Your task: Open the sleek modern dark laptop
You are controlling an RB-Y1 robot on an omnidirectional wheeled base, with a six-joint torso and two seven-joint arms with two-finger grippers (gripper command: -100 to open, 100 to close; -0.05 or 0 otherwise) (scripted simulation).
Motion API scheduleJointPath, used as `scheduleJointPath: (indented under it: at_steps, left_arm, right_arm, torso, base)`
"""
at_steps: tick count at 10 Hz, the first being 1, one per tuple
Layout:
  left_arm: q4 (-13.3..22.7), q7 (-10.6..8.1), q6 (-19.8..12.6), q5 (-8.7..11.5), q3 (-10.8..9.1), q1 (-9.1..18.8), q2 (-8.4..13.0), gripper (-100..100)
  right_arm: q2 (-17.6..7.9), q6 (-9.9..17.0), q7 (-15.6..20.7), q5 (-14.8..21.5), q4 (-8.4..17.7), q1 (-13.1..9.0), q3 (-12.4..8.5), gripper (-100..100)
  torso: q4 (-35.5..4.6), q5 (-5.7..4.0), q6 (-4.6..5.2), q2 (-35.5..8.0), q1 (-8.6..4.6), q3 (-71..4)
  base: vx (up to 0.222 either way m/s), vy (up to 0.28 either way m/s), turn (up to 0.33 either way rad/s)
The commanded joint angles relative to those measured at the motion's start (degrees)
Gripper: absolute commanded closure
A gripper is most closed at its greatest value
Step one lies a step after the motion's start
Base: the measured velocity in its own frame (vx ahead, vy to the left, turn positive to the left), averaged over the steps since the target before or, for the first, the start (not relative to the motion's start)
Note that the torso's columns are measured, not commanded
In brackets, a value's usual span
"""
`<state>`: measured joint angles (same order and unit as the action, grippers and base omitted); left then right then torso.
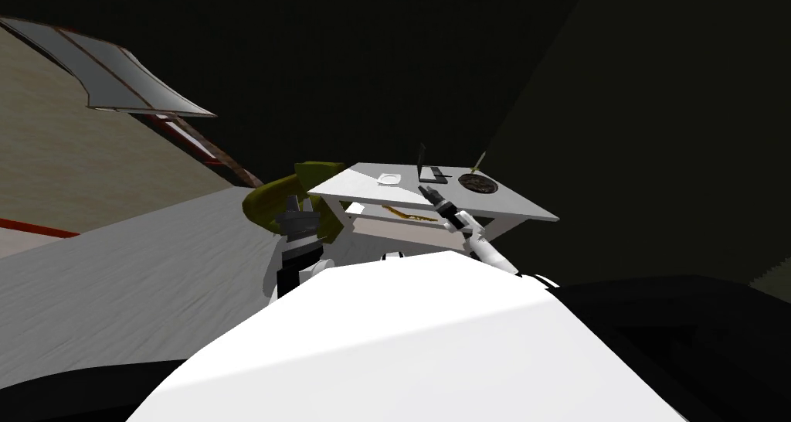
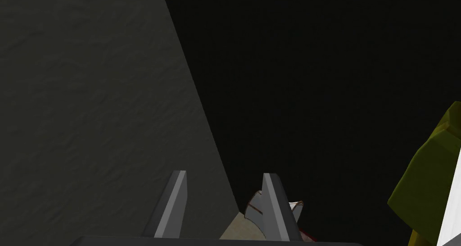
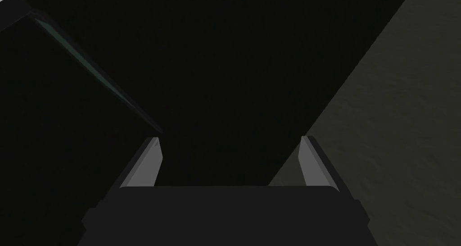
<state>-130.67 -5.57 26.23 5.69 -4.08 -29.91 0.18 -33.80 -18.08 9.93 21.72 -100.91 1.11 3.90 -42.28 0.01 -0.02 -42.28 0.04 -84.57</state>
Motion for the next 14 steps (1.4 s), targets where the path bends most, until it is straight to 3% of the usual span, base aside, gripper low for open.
scheduleJointPath:
  at_steps: [1,2,3,4,5,6,7,8,9,10,11,12,13,14]
  left_arm:
    - [0.0,0.00,0.0,0.0,-0.01,0.0,0.0,0]
    - [0.0,0.00,0.0,0.0,0.00,0.0,0.0,0]
    - [0.0,0.00,0.0,0.0,-0.01,0.0,0.0,0]
    - [0.0,0.00,0.0,0.0,0.00,0.0,0.0,0]
    - [0.0,0.00,0.0,0.0,-0.01,0.0,0.0,0]
    - [0.0,0.00,0.0,0.0,0.00,0.0,0.0,0]
    - [0.0,0.00,0.0,0.0,-0.01,0.0,0.0,0]
    - [0.0,0.00,0.0,0.0,0.00,0.0,0.0,0]
    - [0.0,0.00,0.0,0.0,-0.01,0.0,0.0,0]
    - [0.0,0.00,0.0,0.0,0.00,0.0,0.0,0]
    - [0.0,0.00,0.0,0.0,-0.01,0.0,0.0,0]
    - [0.0,0.00,0.0,0.0,0.00,0.0,0.0,0]
    - [0.0,0.00,0.0,0.0,-0.01,0.0,0.0,0]
    - [0.0,0.00,0.0,0.0,0.00,0.0,0.0,0]
  right_arm:
    - [-4.0,1.3,1.4,3.0,4.1,-2.9,0.3,-100]
    - [-4.1,1.3,1.4,3.0,4.5,-2.9,0.3,-100]
    - [-6.6,1.9,2.4,4.9,6.9,-4.9,0.6,-100]
    - [-6.6,1.9,2.4,4.9,7.8,-4.9,0.6,-100]
    - [-9.1,2.5,3.4,6.8,9.8,-6.9,0.8,-100]
    - [-9.1,2.5,3.4,6.8,11.2,-6.9,0.8,-100]
    - [-11.5,3.1,4.3,8.7,13.3,-8.9,1.1,-100]
    - [-11.5,3.1,4.3,8.7,14.7,-8.9,1.1,-100]
    - [-14.0,3.8,5.3,10.5,16.7,-10.8,1.4,-100]
    - [-14.0,3.8,5.3,10.5,17.7,-10.8,1.4,-100]
    - [-16.4,4.4,6.2,12.3,19.6,-12.7,1.8,-100]
    - [-16.4,4.4,6.2,12.3,21.6,-12.7,1.8,-100]
    - [-18.7,5.1,7.1,14.0,23.4,-14.5,2.1,-100]
    - [-18.8,5.1,7.1,14.0,25.7,-14.5,2.1,-100]
  torso:
    - [0.0,-0.01,0.06,0.0,-0.08,0.0]
    - [0.0,-0.02,0.01,0.0,-0.07,0.0]
    - [0.0,-0.02,0.05,0.0,-0.07,0.0]
    - [0.0,0.00,-0.01,0.0,-0.01,0.0]
    - [0.0,0.00,0.06,0.0,-0.04,0.0]
    - [0.0,0.01,0.00,0.0,0.02,0.0]
    - [0.0,-0.01,0.06,0.0,-0.04,0.0]
    - [0.0,0.00,0.00,0.0,-0.02,0.0]
    - [0.0,-0.01,0.06,0.0,-0.07,0.0]
    - [0.0,0.00,0.00,0.0,-0.01,0.0]
    - [0.0,-0.02,0.04,0.0,-0.07,0.0]
    - [0.0,0.00,0.01,0.0,-0.02,0.0]
    - [0.0,-0.01,0.05,0.0,-0.07,0.0]
    - [0.0,0.00,-0.01,0.0,0.00,0.0]
  base:
    - [-0.028,0.041,0.131]
    - [-0.020,0.035,0.083]
    - [-0.028,0.045,0.162]
    - [-0.019,0.040,0.093]
    - [-0.019,0.058,0.174]
    - [-0.013,0.049,0.096]
    - [-0.005,0.058,0.164]
    - [-0.005,0.048,0.087]
    - [-0.007,0.061,0.156]
    - [-0.008,0.047,0.090]
    - [-0.010,0.058,0.166]
    - [-0.007,0.047,0.096]
    - [0.006,0.063,0.179]
    - [0.011,0.053,0.106]
